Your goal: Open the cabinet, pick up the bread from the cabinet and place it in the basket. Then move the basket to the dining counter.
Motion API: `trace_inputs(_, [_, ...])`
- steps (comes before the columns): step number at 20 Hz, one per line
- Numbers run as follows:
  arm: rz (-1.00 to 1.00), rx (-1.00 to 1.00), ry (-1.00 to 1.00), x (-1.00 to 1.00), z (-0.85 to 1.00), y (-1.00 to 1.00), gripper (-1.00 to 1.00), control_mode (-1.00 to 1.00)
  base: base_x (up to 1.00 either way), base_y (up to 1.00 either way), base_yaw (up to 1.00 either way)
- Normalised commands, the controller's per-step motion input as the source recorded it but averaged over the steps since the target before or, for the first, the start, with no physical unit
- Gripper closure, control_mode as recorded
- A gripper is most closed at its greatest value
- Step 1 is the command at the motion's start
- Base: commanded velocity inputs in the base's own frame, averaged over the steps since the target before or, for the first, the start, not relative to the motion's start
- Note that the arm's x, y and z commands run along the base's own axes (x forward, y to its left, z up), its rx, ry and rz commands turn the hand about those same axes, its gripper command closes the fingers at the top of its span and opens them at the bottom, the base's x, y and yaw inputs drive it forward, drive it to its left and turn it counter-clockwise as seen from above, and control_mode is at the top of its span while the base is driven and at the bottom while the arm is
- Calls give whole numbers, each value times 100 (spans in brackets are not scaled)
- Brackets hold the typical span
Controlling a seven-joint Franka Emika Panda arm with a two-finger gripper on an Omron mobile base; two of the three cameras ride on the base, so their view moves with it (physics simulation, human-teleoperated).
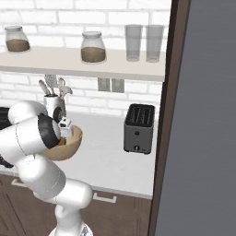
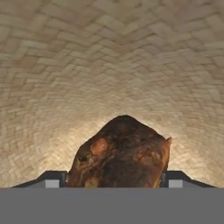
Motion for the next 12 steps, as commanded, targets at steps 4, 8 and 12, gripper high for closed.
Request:
trace_inputs(4, [0, -1, 4, 2, -20, 3, 100, -100, 0, 0, 0])
trace_inputs(8, [0, 0, 0, 0, 0, 0, 100, -100, 0, 0, 0])
trace_inputs(12, [0, 0, 0, -2, 0, 0, 100, -100, 0, 0, 0])
